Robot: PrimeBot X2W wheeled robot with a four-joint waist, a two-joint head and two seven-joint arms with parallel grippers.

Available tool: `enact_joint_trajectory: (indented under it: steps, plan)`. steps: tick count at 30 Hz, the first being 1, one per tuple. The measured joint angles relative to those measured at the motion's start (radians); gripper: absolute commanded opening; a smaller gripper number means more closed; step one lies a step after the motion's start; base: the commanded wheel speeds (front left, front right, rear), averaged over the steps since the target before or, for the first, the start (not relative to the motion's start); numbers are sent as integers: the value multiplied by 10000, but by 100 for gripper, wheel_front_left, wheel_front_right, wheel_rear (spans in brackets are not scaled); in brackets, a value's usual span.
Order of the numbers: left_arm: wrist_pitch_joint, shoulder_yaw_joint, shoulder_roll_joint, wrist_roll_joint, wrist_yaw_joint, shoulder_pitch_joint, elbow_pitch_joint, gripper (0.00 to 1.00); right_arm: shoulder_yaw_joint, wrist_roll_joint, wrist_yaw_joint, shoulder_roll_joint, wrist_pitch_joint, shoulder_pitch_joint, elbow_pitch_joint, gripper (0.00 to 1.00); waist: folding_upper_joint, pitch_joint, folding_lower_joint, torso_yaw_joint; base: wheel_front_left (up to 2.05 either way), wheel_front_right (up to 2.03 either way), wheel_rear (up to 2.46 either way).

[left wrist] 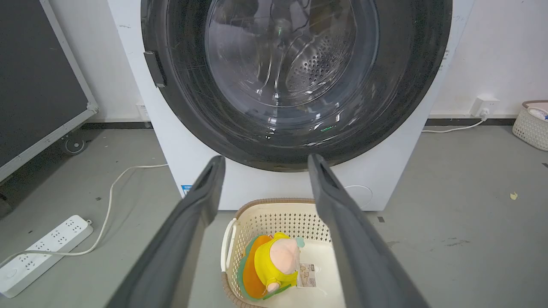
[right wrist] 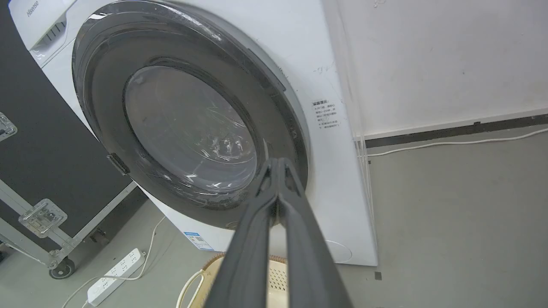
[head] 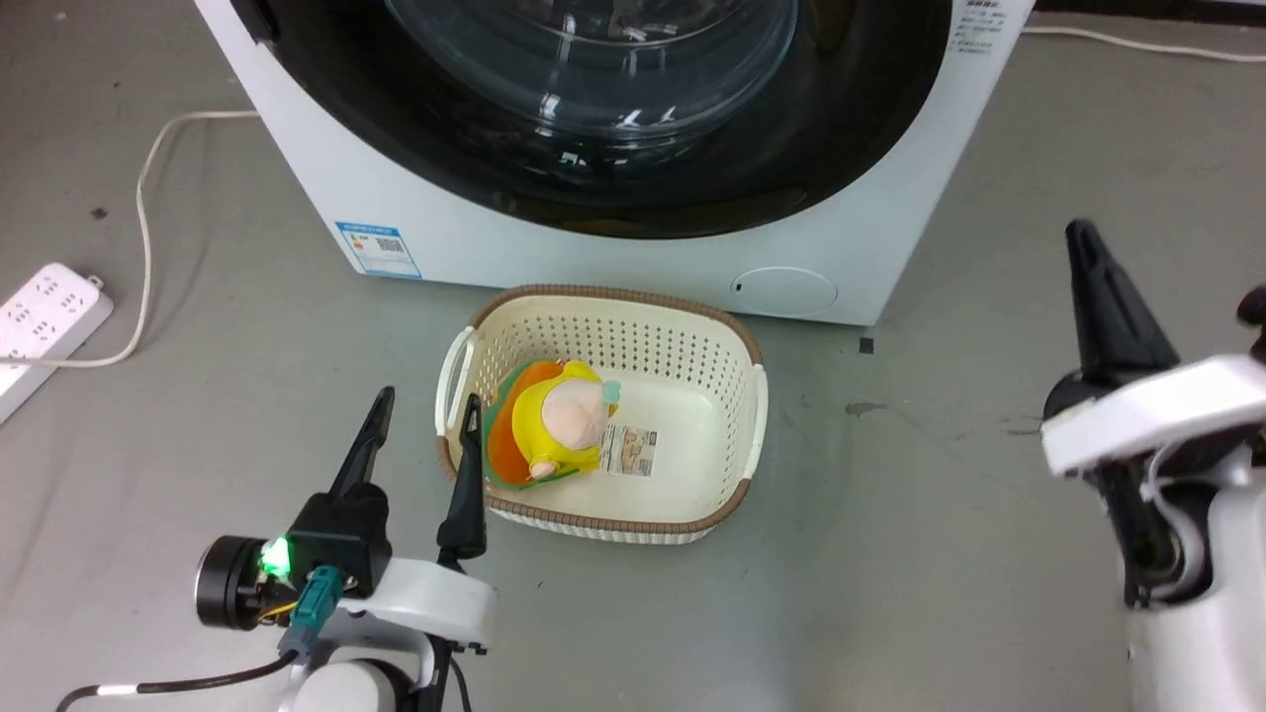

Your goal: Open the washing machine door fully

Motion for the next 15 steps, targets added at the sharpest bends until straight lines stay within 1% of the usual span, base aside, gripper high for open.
enact_joint_trajectory:
  steps: [4, 7, 9, 11, 12, 15]
  plan:
    - [-86, -136, 0, -17, 73, -111, -29, 100, -395, 746, 2, 157, 426, -606, 408, 0, 0, 189, 0, 87, 0, 0, 0]
    - [-148, -153, -2, -226, 142, -116, -96, 100, -855, 1565, 0, 201, 782, -1092, 945, 0, 0, 319, 0, 160, 0, 0, 0]
    - [-182, -136, 2, -293, 174, -170, -132, 100, -1051, 1848, 0, 201, 949, -1447, 1223, 0, 0, 416, -1, 212, 0, 0, 0]
    - [-224, -150, 4, -138, 174, -278, -146, 100, -1195, 2098, 0, 205, 1097, -1815, 1503, 0, 0, 507, 0, 272, 0, 0, 0]
    - [-270, -180, 2, -71, 173, -314, -176, 100, -1423, 2416, 0, 215, 1342, -2422, 1971, 0, 0, 661, 0, 357, 0, 0, 0]
    - [-355, -207, 2, -59, 171, -322, -213, 100, -1724, 2685, 0, 221, 1639, -3104, 2499, 0, 0, 835, -1, 430, 0, 0, 0]
